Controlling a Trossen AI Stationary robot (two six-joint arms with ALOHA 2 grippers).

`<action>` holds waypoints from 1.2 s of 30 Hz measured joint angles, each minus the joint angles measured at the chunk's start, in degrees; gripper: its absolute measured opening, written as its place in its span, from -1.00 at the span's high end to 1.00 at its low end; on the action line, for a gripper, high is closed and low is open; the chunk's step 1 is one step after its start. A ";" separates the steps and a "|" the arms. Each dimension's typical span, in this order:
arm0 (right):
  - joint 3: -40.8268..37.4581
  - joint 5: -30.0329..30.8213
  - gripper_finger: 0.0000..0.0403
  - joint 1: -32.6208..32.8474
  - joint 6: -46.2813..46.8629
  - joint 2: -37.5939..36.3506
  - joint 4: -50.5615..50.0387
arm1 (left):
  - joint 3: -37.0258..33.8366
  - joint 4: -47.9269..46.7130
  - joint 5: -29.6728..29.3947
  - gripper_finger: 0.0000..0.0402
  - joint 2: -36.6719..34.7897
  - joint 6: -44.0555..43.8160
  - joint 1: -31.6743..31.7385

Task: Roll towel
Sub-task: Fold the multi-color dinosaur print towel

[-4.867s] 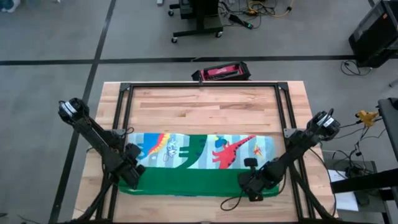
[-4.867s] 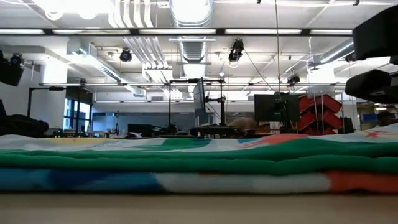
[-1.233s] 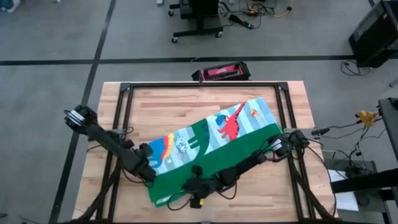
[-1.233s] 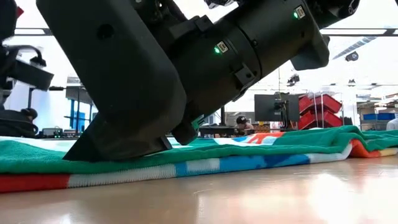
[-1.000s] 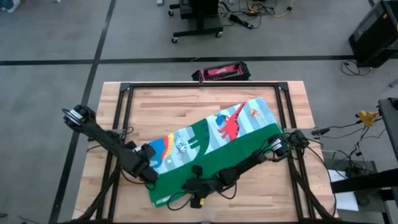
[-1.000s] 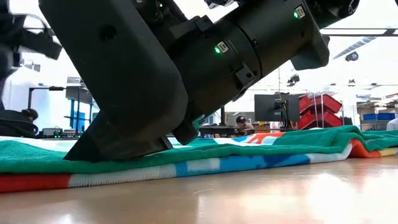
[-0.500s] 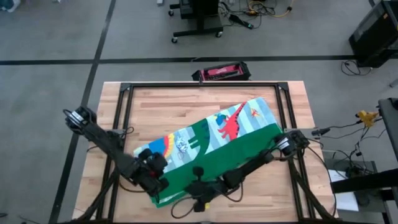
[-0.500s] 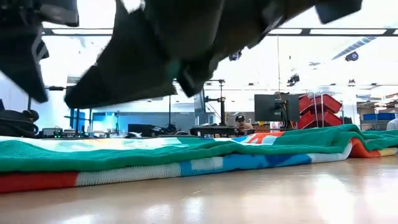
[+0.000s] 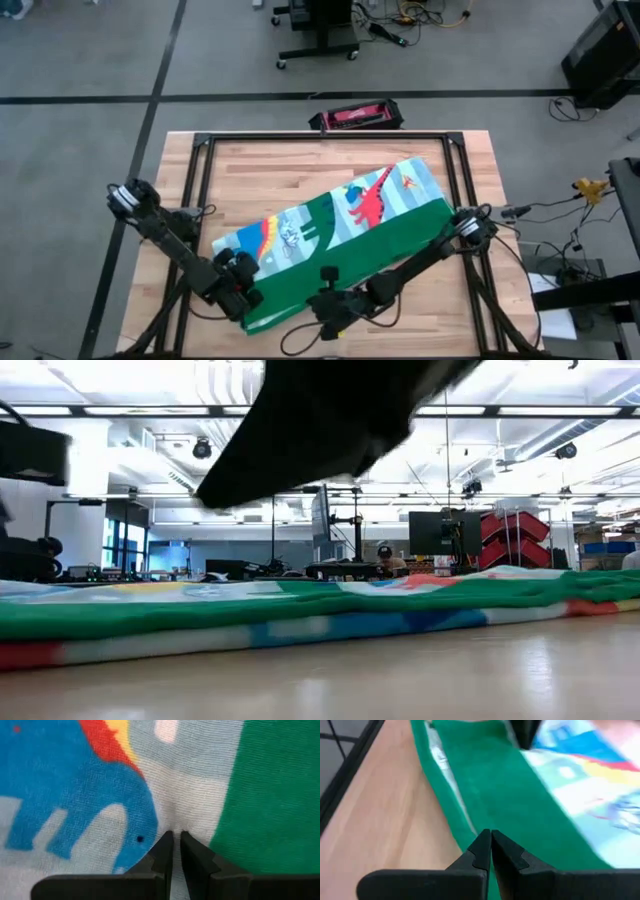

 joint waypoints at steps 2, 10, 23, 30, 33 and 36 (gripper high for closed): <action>-0.59 2.27 1.00 0.58 1.33 -2.05 -5.17 | 0.70 -3.30 2.34 0.89 -1.24 -2.47 -1.47; -7.33 8.29 1.00 -0.17 18.21 -12.90 -33.60 | 4.40 -9.60 0.43 0.88 -4.38 -6.42 -5.49; -29.93 -5.25 1.00 -9.91 35.97 -26.84 -43.38 | 4.69 -6.32 -9.46 0.88 -3.27 -3.97 -5.32; -35.52 -11.25 1.00 -21.35 26.24 -27.05 -37.83 | 2.00 5.49 -5.52 0.88 0.41 -2.32 -5.27; -35.77 -11.04 1.00 -27.87 18.76 -27.00 -34.88 | 2.39 9.75 -5.28 0.88 1.67 -1.34 -5.25; -35.59 -11.07 1.00 -34.46 10.63 -26.65 -28.96 | 2.83 12.70 -5.58 0.88 2.33 0.75 -5.19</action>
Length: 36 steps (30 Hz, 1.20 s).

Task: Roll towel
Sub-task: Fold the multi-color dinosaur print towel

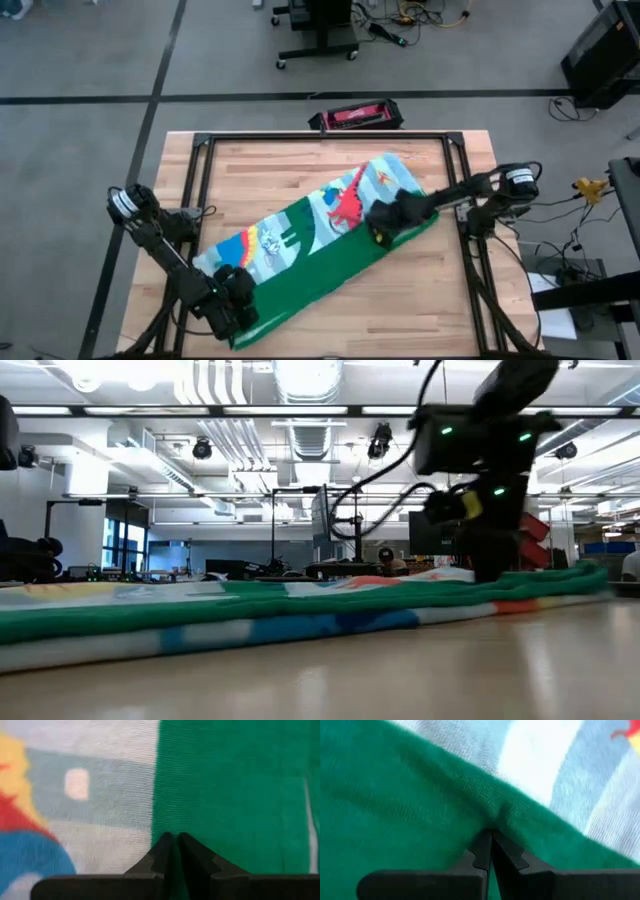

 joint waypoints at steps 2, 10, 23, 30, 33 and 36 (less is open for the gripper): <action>0.46 -0.46 1.00 -4.07 -6.28 0.59 5.26 | 0.36 1.80 -1.30 0.88 0.34 1.75 0.20; 6.44 1.58 1.00 -12.22 -19.06 1.75 13.29 | 0.87 6.25 -8.21 0.88 0.40 8.43 3.10; 10.82 -2.24 1.00 10.64 -11.63 2.56 28.16 | 6.61 -21.93 5.08 0.88 -4.06 2.14 3.96; 12.78 -1.84 1.00 20.87 -5.14 13.28 34.72 | 2.27 -14.02 8.18 0.88 -1.91 1.81 4.44; 14.58 -1.54 1.00 22.58 -3.51 16.23 34.31 | 1.03 -7.98 9.42 0.88 -1.01 2.97 4.86; 16.23 -1.51 1.00 23.36 -3.43 17.00 32.81 | 0.94 -4.49 9.85 0.88 -0.08 6.00 5.17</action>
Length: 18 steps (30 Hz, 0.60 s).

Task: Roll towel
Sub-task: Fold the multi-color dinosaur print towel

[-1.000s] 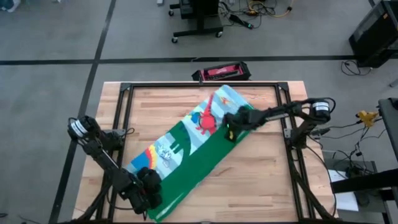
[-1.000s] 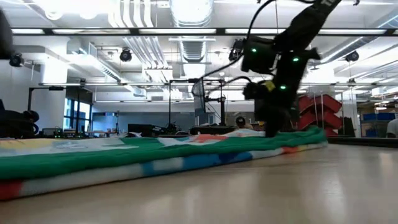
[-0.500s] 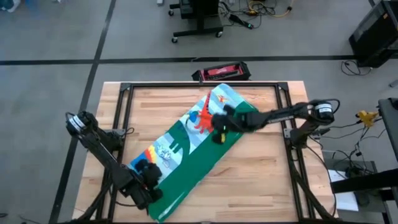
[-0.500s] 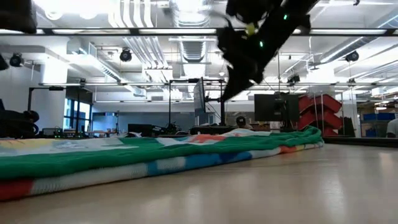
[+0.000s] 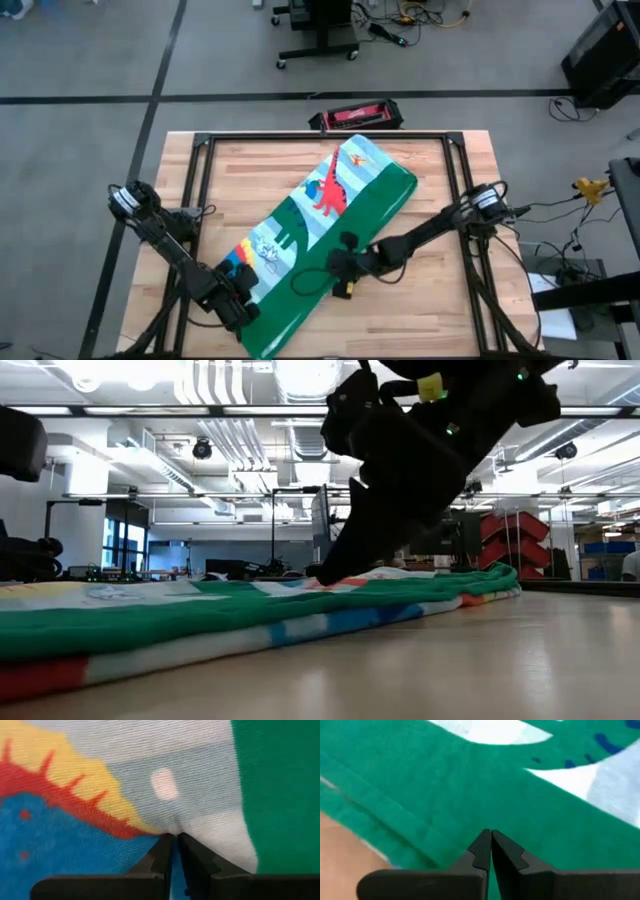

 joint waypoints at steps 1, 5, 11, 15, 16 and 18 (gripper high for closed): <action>0.79 0.25 1.00 0.11 -0.36 0.04 -0.17 | 0.01 1.39 -0.01 0.88 0.02 1.13 0.03; 3.83 6.88 1.00 1.22 -3.48 -0.20 -4.92 | 0.85 1.51 0.58 0.88 -0.35 5.10 1.38; 7.34 7.52 1.00 3.21 -6.90 0.39 -1.47 | 3.58 -5.56 -6.60 0.88 -1.52 11.28 3.69; 8.81 7.00 1.00 5.41 -10.44 3.48 4.17 | 6.78 -10.04 -7.80 0.88 -2.39 19.15 4.51; 9.65 6.93 1.00 5.96 -10.66 4.53 5.18 | 7.78 -10.90 -7.75 0.88 -2.54 21.09 4.57; 11.84 5.84 1.00 6.80 -10.82 6.83 6.45 | 9.80 -12.60 -6.52 0.88 -3.31 24.25 4.61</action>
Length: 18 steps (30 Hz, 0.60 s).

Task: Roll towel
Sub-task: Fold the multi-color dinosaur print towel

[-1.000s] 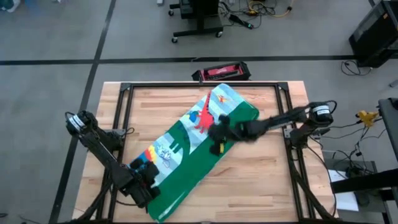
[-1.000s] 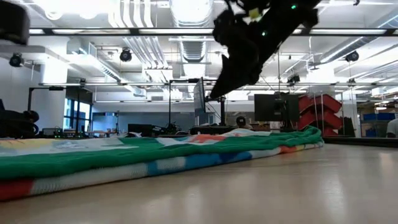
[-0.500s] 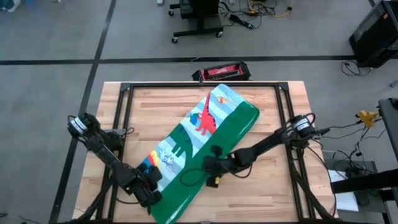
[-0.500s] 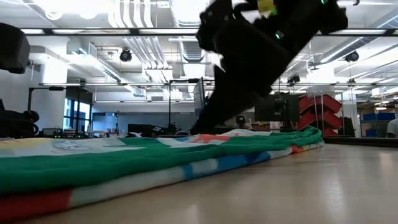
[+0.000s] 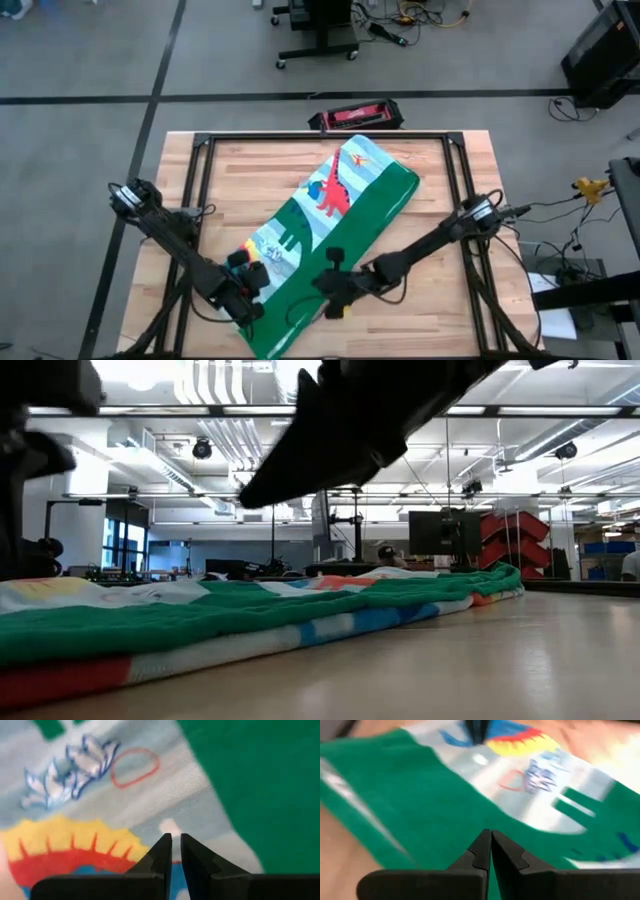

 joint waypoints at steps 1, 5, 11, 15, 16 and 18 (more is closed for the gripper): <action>1.62 -1.45 1.00 0.25 -0.16 1.40 0.15 | 0.82 -1.45 1.22 0.88 -0.58 1.17 0.00; 9.94 -4.31 1.00 1.16 -1.05 7.88 -0.43 | 3.51 -8.35 6.27 0.88 -2.78 1.09 -0.02; 23.82 -4.69 1.00 2.51 -2.04 15.06 -3.68 | 1.99 -14.21 15.18 0.86 -7.76 -2.34 -0.49; 30.37 -4.89 1.00 3.24 -2.03 19.22 -5.11 | 0.19 -14.99 19.32 0.71 -9.09 -2.80 -2.07; 31.92 -4.85 1.00 3.51 -2.18 20.29 -5.20 | -0.34 -15.46 20.44 0.66 -9.09 -2.87 -2.44; 35.58 -5.03 0.98 4.21 -2.91 22.86 -5.08 | -1.56 -15.47 22.63 0.53 -9.03 -3.58 -3.66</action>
